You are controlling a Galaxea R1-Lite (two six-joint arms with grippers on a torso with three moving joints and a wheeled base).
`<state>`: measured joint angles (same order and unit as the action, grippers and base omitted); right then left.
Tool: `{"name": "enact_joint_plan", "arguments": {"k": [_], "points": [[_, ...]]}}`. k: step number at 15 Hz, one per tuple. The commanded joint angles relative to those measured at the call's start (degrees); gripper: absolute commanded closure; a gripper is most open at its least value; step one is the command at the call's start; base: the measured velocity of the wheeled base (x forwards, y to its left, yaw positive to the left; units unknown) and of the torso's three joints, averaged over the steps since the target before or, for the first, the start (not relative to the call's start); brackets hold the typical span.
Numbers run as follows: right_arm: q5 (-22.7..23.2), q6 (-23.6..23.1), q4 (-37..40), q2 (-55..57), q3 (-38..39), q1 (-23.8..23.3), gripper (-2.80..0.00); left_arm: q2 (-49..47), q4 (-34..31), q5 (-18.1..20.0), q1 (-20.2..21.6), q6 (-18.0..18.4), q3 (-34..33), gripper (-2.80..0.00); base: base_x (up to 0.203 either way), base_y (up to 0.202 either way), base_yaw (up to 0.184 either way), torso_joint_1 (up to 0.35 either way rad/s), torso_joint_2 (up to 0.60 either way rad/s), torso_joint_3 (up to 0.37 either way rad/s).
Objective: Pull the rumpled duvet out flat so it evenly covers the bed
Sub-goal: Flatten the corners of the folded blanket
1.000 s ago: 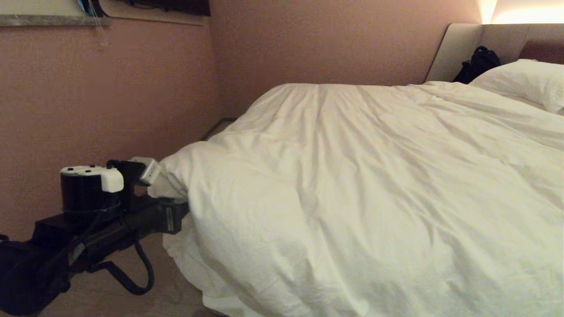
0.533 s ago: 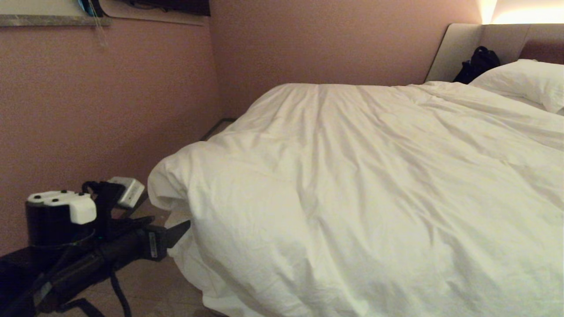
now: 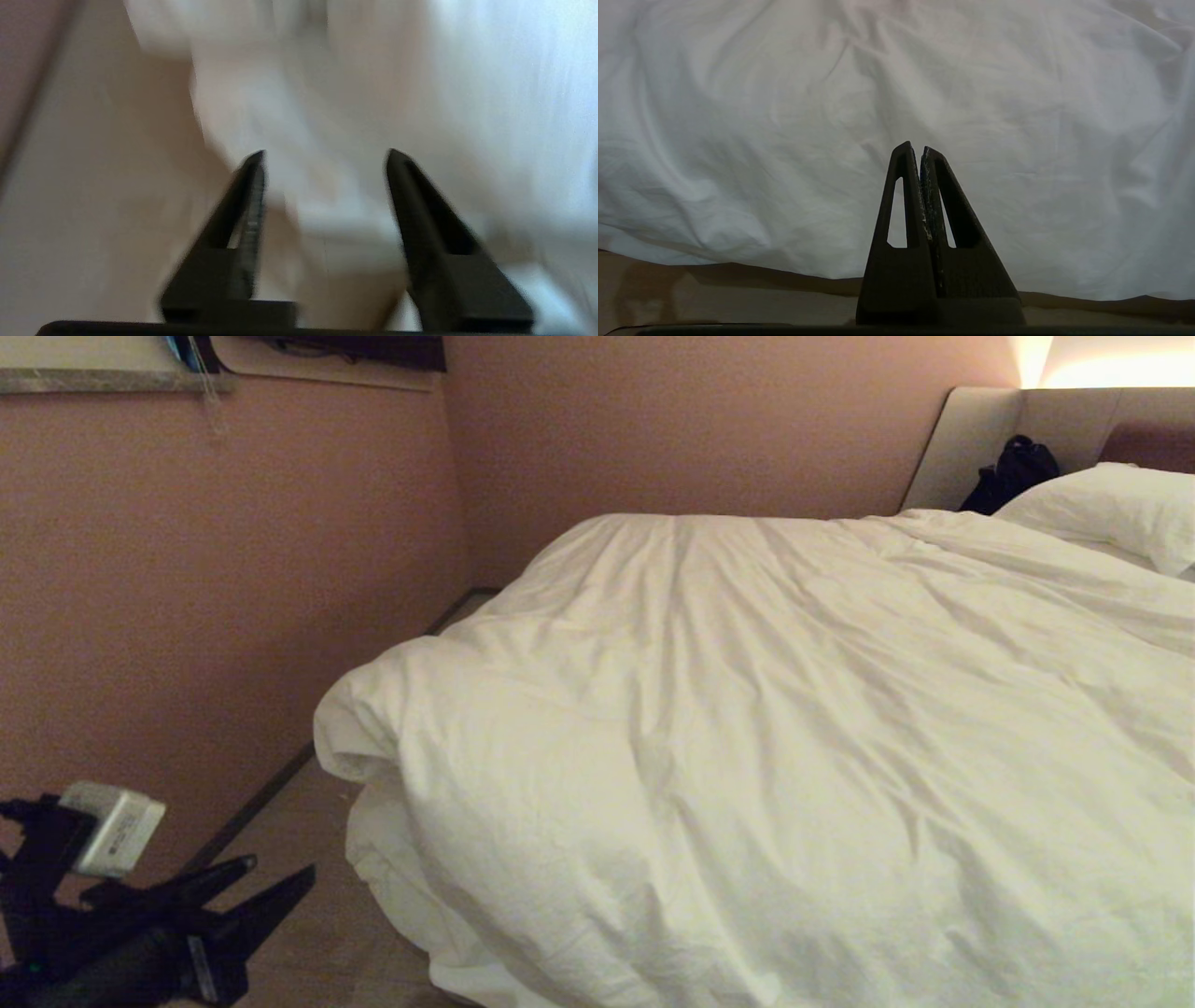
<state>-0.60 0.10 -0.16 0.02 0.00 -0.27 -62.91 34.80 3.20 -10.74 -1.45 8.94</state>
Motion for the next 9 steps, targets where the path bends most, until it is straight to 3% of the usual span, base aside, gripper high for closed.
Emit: {"name": "enact_joint_plan", "arguments": {"k": [1, 5, 9], "points": [[-0.02, -0.01, -0.02, -0.02, 0.0, 0.0, 0.0, 6.26, -10.66, 3.28, -0.16, 0.06, -3.12, 0.0, 0.0, 0.0, 0.0, 0.0, 0.0, 0.0], [0.07, -0.01, -0.02, -0.02, 0.0, 0.0, 0.0, 1.29, -11.07, 4.75, -0.16, 0.05, -3.5, 0.0, 0.0, 0.0, 0.0, 0.0, 0.0, 0.0], [-0.02, -0.01, -0.02, -0.02, 0.0, 0.0, 0.0, -10.7, -8.37, 4.55, -0.15, -0.32, -2.16, 0.0, 0.0, 0.0, 0.0, 0.0, 0.0, 0.0]]}}
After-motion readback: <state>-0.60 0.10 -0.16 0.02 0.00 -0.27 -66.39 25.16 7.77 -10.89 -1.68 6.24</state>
